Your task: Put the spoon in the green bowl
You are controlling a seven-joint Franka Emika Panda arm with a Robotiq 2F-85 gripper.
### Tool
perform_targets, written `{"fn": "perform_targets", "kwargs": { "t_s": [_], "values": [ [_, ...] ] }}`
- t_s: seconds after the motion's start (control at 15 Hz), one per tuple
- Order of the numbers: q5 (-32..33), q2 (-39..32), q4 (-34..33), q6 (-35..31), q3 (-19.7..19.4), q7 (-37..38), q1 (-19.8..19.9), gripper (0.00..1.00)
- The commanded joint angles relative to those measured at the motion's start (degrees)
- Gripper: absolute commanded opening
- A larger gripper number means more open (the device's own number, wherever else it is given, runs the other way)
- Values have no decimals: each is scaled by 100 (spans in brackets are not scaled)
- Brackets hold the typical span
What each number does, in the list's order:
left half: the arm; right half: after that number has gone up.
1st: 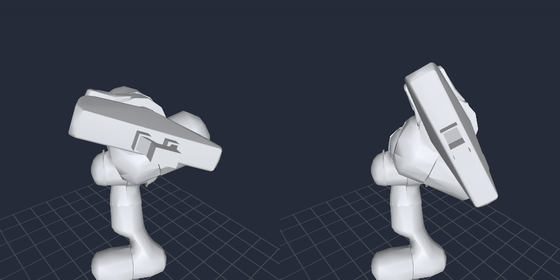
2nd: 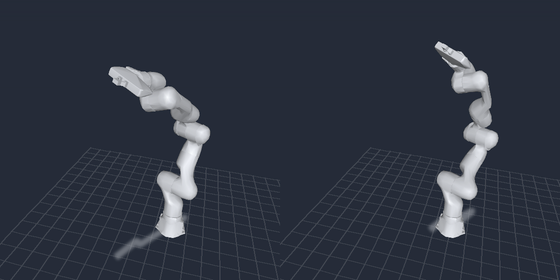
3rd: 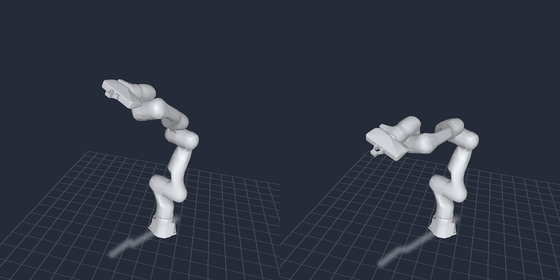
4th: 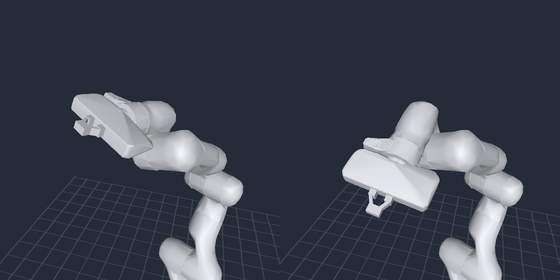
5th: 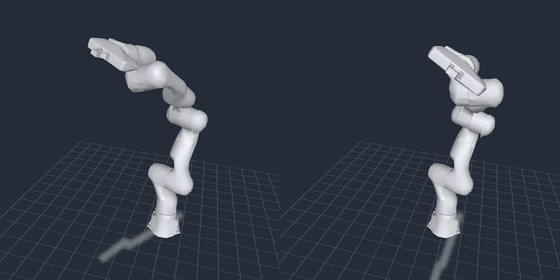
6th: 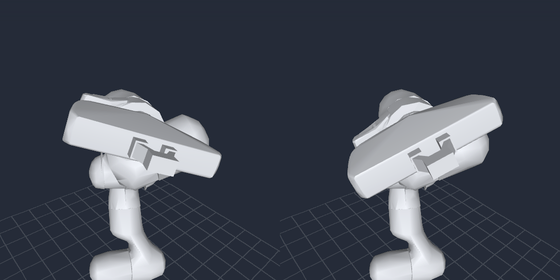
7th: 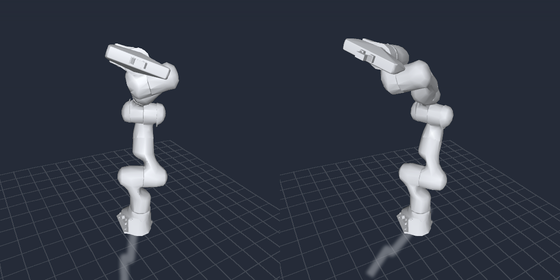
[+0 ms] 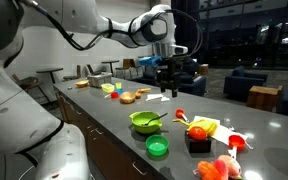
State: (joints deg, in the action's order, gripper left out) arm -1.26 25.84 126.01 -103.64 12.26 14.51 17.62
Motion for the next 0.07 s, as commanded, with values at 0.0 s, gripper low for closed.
{"fn": "perform_targets", "kwargs": {
  "t_s": [0.0],
  "values": [
    [176,30,34,7,-552,142,-558,100]
  ]
}}
